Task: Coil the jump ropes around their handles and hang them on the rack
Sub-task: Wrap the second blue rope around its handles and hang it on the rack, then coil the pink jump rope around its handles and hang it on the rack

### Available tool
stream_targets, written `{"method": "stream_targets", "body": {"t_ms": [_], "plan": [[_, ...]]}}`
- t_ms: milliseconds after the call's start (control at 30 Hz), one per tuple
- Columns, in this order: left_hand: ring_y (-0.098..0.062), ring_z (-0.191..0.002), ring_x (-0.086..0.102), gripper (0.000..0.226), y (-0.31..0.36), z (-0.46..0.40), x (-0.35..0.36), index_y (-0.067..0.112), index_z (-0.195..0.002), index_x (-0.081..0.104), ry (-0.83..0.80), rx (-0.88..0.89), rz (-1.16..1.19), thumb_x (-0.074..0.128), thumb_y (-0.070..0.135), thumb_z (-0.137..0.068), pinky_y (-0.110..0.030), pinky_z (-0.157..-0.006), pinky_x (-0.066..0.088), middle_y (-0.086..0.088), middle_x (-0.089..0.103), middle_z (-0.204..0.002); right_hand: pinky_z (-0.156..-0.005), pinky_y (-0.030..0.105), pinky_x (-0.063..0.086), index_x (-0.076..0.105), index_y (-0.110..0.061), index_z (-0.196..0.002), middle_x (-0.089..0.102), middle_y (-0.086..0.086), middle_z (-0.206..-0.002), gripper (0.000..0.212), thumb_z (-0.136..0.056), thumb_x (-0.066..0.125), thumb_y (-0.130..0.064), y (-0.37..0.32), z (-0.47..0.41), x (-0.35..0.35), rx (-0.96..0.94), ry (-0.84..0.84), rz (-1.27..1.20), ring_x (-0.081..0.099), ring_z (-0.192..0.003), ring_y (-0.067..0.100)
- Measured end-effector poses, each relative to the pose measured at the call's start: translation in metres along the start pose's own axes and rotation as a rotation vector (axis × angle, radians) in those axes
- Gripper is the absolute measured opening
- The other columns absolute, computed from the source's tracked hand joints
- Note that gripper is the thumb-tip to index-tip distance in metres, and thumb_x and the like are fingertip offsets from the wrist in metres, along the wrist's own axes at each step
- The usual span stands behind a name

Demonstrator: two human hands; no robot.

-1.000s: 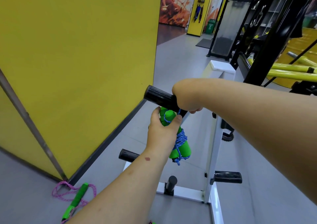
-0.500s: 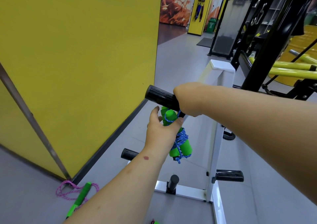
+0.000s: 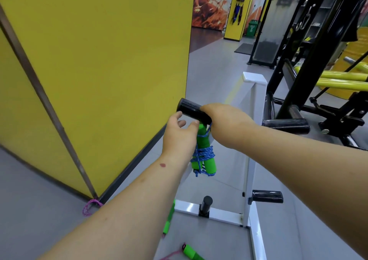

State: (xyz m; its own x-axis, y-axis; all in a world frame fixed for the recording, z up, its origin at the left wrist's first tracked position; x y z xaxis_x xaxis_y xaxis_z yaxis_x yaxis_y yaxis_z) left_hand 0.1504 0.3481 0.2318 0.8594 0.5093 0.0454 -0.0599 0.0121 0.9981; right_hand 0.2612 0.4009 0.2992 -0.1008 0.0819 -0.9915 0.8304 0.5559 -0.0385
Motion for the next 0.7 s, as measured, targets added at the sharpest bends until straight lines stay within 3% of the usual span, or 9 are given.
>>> {"method": "stream_targets", "body": {"t_ms": [100,267,367,467,600,700], "plan": [[-0.009,-0.108,0.058,0.046,0.009,0.011,-0.019,0.029,-0.144,0.049,0.020,0.024,-0.048,0.063,0.030,-0.100,-0.023,-0.085,0.040,0.005,0.059,-0.135,-0.069,0.036,0.050,0.052,-0.027,-0.128,0.062,0.005,-0.111,0.053,-0.083,0.047,0.000,-0.009,0.014,0.000,0.020,0.051,-0.091,0.059,-0.091,0.030],[-0.004,-0.087,0.058,0.041,0.018,0.034,-0.056,0.027,-0.140,0.054,0.062,0.025,-0.105,0.062,0.028,-0.100,-0.022,-0.077,0.044,0.009,0.060,-0.119,-0.074,0.034,0.046,0.036,-0.030,-0.149,0.055,0.007,-0.136,0.071,-0.086,0.044,0.002,-0.031,0.040,0.005,0.053,0.095,-0.159,0.057,-0.110,0.033],[-0.002,-0.080,0.057,0.037,0.007,0.052,-0.087,0.027,-0.136,0.056,0.113,0.003,-0.153,0.062,0.029,-0.100,-0.022,-0.071,0.045,0.015,0.058,-0.102,-0.087,0.036,0.046,0.028,-0.029,-0.154,0.047,0.005,-0.149,0.075,-0.087,0.041,0.001,-0.054,0.059,0.021,0.040,0.069,-0.243,0.051,-0.127,0.032],[-0.001,-0.075,0.055,0.037,-0.016,0.071,-0.120,0.026,-0.136,0.057,0.163,-0.036,-0.203,0.061,0.028,-0.100,-0.019,-0.067,0.044,0.017,0.057,-0.095,-0.084,0.038,0.049,0.024,-0.030,-0.155,0.046,0.006,-0.150,0.076,-0.087,0.041,-0.001,-0.084,0.080,0.048,0.020,0.006,-0.286,0.053,-0.124,0.033],[-0.003,-0.072,0.055,0.036,-0.061,0.095,-0.158,0.024,-0.135,0.058,0.214,-0.107,-0.251,0.061,0.026,-0.099,-0.019,-0.062,0.042,0.015,0.057,-0.092,-0.098,0.043,0.047,0.022,-0.027,-0.156,0.047,0.010,-0.149,0.076,-0.087,0.045,-0.005,-0.122,0.104,0.093,-0.017,-0.101,-0.339,0.050,-0.128,0.034],[-0.003,-0.073,0.056,0.035,-0.099,0.110,-0.182,0.022,-0.134,0.059,0.242,-0.154,-0.283,0.062,0.025,-0.099,-0.019,-0.063,0.042,0.015,0.059,-0.089,-0.099,0.040,0.044,0.024,-0.023,-0.156,0.049,0.012,-0.145,0.077,-0.085,0.046,-0.004,-0.148,0.117,0.129,-0.040,-0.170,-0.362,0.049,-0.129,0.033]]}}
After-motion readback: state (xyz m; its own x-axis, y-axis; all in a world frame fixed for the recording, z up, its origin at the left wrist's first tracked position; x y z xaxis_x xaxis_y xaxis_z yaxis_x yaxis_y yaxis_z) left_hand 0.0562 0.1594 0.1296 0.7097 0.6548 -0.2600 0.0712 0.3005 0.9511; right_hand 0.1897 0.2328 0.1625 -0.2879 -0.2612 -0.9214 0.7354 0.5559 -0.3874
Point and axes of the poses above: each hand's wrist, its own z-axis away from the middle knuckle, its own x-axis out of the palm, y = z × x, the point moved 1 cm from there along -z, towards the middle knuckle
